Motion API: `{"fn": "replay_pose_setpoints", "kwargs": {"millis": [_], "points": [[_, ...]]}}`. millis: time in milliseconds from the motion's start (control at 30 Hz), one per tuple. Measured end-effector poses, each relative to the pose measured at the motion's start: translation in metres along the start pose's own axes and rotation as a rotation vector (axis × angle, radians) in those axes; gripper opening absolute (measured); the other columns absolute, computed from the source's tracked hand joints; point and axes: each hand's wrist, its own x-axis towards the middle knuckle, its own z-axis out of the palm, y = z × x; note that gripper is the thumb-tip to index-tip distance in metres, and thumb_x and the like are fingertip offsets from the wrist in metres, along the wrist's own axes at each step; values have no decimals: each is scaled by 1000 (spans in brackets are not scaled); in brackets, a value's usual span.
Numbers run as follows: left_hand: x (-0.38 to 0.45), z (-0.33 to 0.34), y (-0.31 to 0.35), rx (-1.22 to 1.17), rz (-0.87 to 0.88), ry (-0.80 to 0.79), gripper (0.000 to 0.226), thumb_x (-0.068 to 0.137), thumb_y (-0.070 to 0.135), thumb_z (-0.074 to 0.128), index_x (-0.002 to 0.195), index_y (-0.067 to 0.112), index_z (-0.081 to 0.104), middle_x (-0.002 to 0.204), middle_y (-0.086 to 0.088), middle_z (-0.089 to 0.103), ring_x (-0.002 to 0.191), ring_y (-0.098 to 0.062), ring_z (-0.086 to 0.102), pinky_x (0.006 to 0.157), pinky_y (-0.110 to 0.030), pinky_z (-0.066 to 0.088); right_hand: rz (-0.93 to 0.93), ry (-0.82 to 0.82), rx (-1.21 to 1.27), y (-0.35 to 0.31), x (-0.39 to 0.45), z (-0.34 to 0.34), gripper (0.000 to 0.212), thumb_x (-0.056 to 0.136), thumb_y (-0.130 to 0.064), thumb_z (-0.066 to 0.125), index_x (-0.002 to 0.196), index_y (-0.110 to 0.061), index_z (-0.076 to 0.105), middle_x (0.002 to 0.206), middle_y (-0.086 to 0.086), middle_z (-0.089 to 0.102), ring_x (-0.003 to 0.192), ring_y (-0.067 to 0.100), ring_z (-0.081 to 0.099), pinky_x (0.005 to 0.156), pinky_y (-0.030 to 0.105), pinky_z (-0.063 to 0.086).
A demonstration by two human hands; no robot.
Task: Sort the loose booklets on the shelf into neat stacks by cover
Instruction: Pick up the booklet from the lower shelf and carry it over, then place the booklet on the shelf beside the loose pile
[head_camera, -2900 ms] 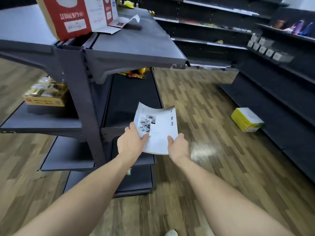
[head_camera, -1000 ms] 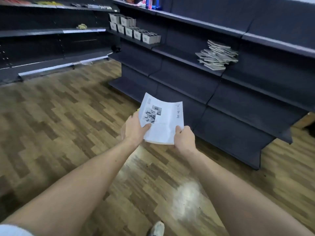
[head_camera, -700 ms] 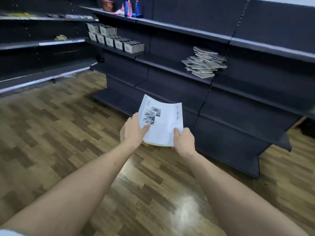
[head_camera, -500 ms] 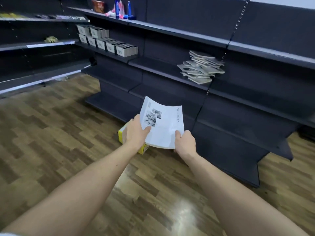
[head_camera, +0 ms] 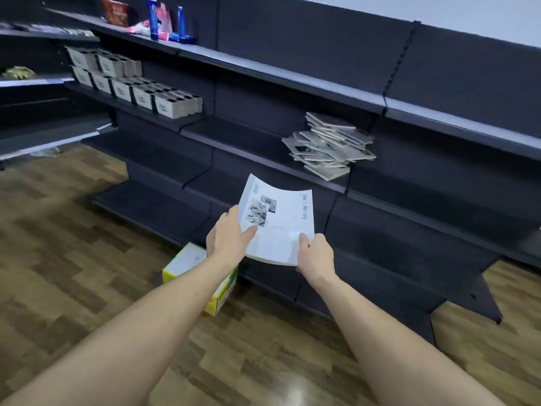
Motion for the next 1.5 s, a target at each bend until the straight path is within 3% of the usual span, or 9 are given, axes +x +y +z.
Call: {"fn": "replay_pose_setpoints", "kwargs": {"millis": [267, 533, 700, 867, 1133, 1233, 1300, 1400, 1500], "points": [[158, 31, 29, -35, 88, -48, 41, 92, 41, 57, 128, 22, 47, 108, 1, 59, 87, -15, 49, 69, -31, 38, 42, 117, 24, -55, 133, 4, 31, 103, -39, 38, 102, -9, 46, 98, 7, 60, 85, 32, 65, 69, 43, 57], [268, 74, 77, -45, 152, -73, 41, 92, 41, 57, 126, 21, 49, 110, 0, 60, 94, -18, 55, 70, -30, 37, 74, 169, 56, -79, 244, -16, 36, 101, -40, 39, 108, -6, 48, 105, 8, 58, 90, 32, 64, 79, 53, 57], [332, 110, 117, -23, 183, -67, 42, 93, 40, 56, 129, 20, 48, 112, -2, 59, 100, -20, 56, 72, -31, 37, 60, 182, 82, -78, 323, -38, 32, 103, -34, 38, 110, -4, 48, 101, 8, 58, 77, 31, 66, 57, 33, 50], [392, 149, 165, -22, 216, -22, 43, 94, 40, 55, 129, 18, 48, 112, -4, 60, 97, -22, 57, 71, -32, 39, 38, 222, 89, -78, 406, -62, 40, 103, -40, 39, 113, -3, 49, 107, 13, 61, 90, 36, 67, 76, 44, 56], [470, 198, 213, -12, 197, -14, 52, 97, 38, 53, 141, 12, 40, 126, -8, 56, 111, -25, 55, 76, -32, 40, 44, 197, 106, -82, 511, -92, 40, 106, -33, 38, 125, 1, 48, 91, 5, 56, 59, 10, 53, 45, 20, 38], [491, 209, 218, 5, 192, -22, 45, 97, 39, 52, 131, 11, 47, 117, -8, 59, 96, -24, 54, 74, -34, 42, 82, 192, 127, -83, 537, -93, 33, 104, -33, 41, 111, -2, 52, 82, 3, 55, 62, 17, 58, 50, 25, 42], [508, 216, 220, 9, 187, -32, 38, 95, 40, 53, 121, 12, 53, 110, -8, 60, 86, -22, 50, 79, -40, 48, 119, 192, 123, -84, 553, -91, 32, 101, -34, 43, 104, -5, 55, 82, 5, 59, 77, 28, 63, 57, 28, 47], [530, 223, 221, -17, 154, -73, 33, 91, 36, 54, 115, 15, 59, 104, -8, 63, 82, -26, 55, 87, -47, 50, 204, 226, 334, -87, 571, -92, 52, 85, -51, 55, 114, -9, 61, 103, 11, 68, 97, 32, 66, 87, 46, 57], [548, 224, 221, -45, 112, -141, 30, 91, 30, 53, 112, 10, 60, 99, -12, 65, 80, -30, 61, 80, -42, 53, 313, 161, 540, -103, 576, -95, 52, 95, -42, 56, 137, -11, 48, 127, 1, 58, 108, 22, 54, 104, 42, 48]]}}
